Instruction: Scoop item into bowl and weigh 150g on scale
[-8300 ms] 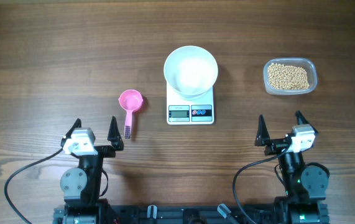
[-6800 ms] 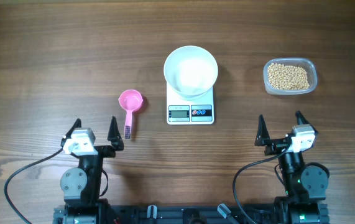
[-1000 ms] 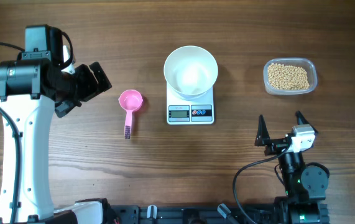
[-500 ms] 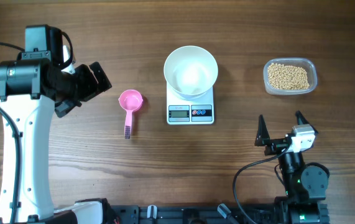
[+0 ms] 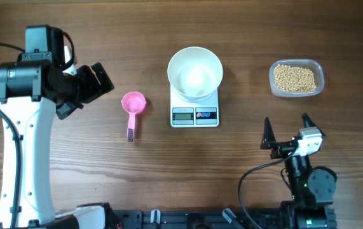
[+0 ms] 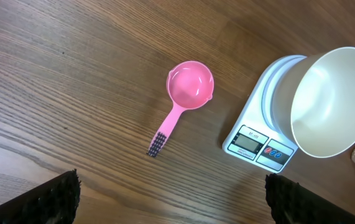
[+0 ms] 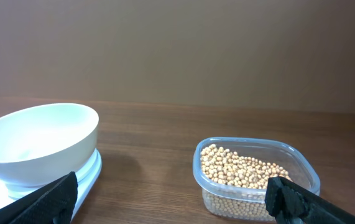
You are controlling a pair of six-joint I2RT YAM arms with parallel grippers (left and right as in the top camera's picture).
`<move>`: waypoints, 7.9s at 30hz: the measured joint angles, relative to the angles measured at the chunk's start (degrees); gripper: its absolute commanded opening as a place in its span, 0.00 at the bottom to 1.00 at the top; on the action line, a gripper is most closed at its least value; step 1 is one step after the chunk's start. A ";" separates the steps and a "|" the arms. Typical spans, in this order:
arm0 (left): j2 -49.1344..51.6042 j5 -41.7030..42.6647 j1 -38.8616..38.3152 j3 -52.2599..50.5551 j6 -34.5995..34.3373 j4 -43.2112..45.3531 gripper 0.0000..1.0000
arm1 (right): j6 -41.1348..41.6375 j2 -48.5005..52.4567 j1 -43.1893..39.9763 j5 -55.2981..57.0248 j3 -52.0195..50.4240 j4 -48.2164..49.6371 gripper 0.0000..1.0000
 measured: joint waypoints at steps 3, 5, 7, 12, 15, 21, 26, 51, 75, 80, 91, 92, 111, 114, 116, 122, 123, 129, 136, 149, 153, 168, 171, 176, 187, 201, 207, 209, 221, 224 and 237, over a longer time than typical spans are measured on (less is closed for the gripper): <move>0.00 0.00 0.00 -0.02 0.00 0.00 1.00 | 0.00 0.00 0.00 0.00 0.00 0.00 1.00; 0.00 0.00 0.00 -0.02 0.00 0.00 1.00 | 0.00 0.00 0.00 0.00 0.00 0.00 1.00; 0.00 0.00 0.00 0.00 0.00 0.02 1.00 | 0.00 0.00 0.00 0.00 0.00 0.00 1.00; 0.00 0.00 0.00 -0.02 0.00 0.00 1.00 | 0.00 0.00 0.00 0.00 0.00 -0.02 1.00; 0.00 0.00 0.00 0.00 0.00 0.00 1.00 | -0.02 0.00 0.00 0.00 0.00 0.00 1.00; 0.00 0.00 0.00 -0.02 0.00 -0.13 1.00 | 0.00 0.00 0.00 0.00 0.00 -0.02 1.00; 0.00 0.00 0.00 0.00 0.00 -0.31 1.00 | 0.00 0.00 0.00 0.00 0.00 0.00 1.00; 0.07 0.00 -2.49 -11.02 -0.02 4.59 1.00 | -0.02 0.00 0.00 0.00 0.00 -0.02 1.00; 0.22 3.61 -2.56 -24.04 -0.26 11.41 0.95 | 0.00 0.00 0.00 0.00 0.00 0.00 1.00; 0.39 5.97 -2.56 -29.18 -0.46 20.52 0.98 | 0.00 0.00 0.00 0.00 0.00 0.00 1.00; 7.13 6.45 -2.56 -30.71 0.02 24.90 0.89 | -0.02 0.00 0.00 0.00 0.00 0.00 1.00; 8.00 6.84 -2.56 -30.71 0.11 25.27 0.89 | 0.00 0.00 0.00 0.00 0.00 0.00 1.00; 15.78 12.79 -2.82 -33.94 8.26 34.01 0.78 | 0.00 0.00 0.00 0.00 0.00 0.00 1.00; 16.46 13.05 -2.82 -34.16 9.11 36.68 0.69 | 0.00 0.00 0.00 0.00 0.00 0.00 1.00; 16.96 13.25 -2.82 -34.18 9.68 37.99 0.61 | 0.00 0.00 0.00 0.00 0.00 0.00 1.00; 18.56 13.73 -2.82 -34.21 10.64 38.77 0.49 | 0.00 0.00 0.00 0.00 0.00 0.00 1.00; 18.78 13.97 -2.82 -34.18 10.73 38.77 0.49 | -0.02 0.00 0.00 0.00 0.00 0.00 1.00; 19.98 16.26 -2.82 -34.21 10.86 38.77 0.38 | 0.00 0.00 0.00 0.00 0.00 0.00 1.00; 20.04 16.83 -2.82 -34.21 11.08 38.77 0.21 | 0.00 0.00 0.00 0.00 0.00 0.00 1.00; 20.02 19.47 -2.86 -33.99 9.33 39.04 0.04 | 0.00 0.00 0.00 0.00 0.00 0.00 1.00; 20.02 22.18 -2.86 -33.31 8.50 37.62 0.04 | -0.02 0.00 0.00 0.00 0.00 0.00 1.00; 5.31 42.12 -2.86 -15.69 3.32 35.82 0.04 | -0.70 0.07 0.00 0.37 -0.02 1.92 1.00; 0.39 42.80 -2.86 -13.57 1.20 39.85 0.04 | 2.32 0.09 -0.02 -2.40 0.00 8.70 1.00; -5.99 42.25 -2.86 -13.16 -5.31 46.03 0.04 | 17.16 0.11 -0.04 -10.40 -0.02 14.12 1.00; -7.23 41.79 -8.24 -13.16 -15.85 58.69 0.04 | 46.01 0.11 -0.04 -9.77 0.63 27.28 1.00; -7.21 38.36 -12.04 -13.16 -21.88 65.29 0.04 | 24.83 25.27 -0.04 -4.39 50.31 -18.53 1.00; -7.19 37.92 -12.04 -13.16 -24.20 65.37 0.04 | 27.45 43.23 -0.04 -18.36 64.70 -25.35 1.00; -7.19 37.83 -12.04 -13.16 -24.79 65.35 0.04 | 32.61 46.97 -0.04 -23.61 64.83 -23.15 0.96; -7.19 33.86 -12.04 -13.16 -32.92 66.05 0.04 | 61.11 68.54 8.00 -47.98 64.94 9.86 0.96; -7.21 32.79 -12.17 -13.16 -35.91 69.46 0.04 | 68.57 72.13 13.14 -48.74 64.94 15.28 0.93; -7.21 21.88 -19.32 -13.16 -38.56 73.75 0.04 | 87.76 74.79 17.75 -40.76 64.94 17.64 0.71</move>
